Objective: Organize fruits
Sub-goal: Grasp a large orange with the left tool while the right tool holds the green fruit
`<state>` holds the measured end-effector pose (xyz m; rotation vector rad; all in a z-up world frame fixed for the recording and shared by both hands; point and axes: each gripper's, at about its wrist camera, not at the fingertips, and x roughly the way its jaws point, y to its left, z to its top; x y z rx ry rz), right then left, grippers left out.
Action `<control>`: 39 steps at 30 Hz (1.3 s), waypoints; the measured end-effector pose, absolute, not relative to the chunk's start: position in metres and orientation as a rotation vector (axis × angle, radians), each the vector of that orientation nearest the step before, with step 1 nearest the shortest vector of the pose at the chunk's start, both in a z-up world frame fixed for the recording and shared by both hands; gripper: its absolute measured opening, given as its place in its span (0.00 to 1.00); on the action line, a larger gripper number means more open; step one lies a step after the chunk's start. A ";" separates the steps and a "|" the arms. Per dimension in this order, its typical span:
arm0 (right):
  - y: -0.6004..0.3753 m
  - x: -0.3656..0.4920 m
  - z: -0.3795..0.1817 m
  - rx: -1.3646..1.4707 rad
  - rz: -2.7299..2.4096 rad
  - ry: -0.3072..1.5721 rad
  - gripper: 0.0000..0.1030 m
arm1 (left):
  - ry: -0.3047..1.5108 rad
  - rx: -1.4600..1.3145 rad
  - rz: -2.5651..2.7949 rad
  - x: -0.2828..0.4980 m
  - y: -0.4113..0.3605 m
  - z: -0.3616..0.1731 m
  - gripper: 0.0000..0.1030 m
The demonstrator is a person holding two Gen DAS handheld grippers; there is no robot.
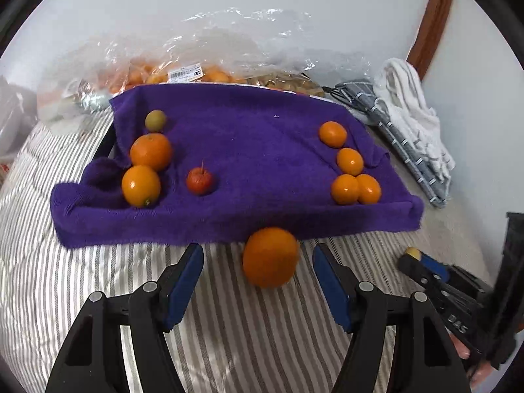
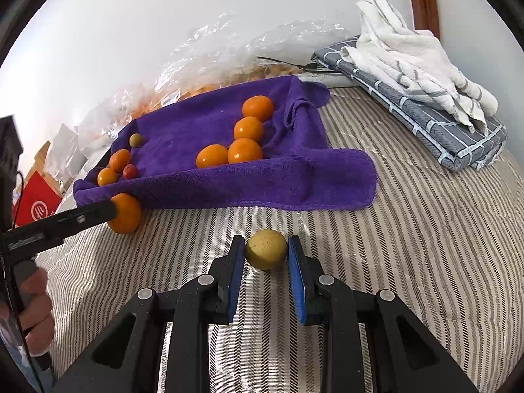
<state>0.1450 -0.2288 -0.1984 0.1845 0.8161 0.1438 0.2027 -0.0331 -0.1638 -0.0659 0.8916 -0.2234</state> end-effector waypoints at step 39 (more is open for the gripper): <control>-0.221 0.147 -0.199 0.150 0.178 0.816 0.26 | 0.711 -0.146 -0.189 0.194 0.001 -0.152 0.36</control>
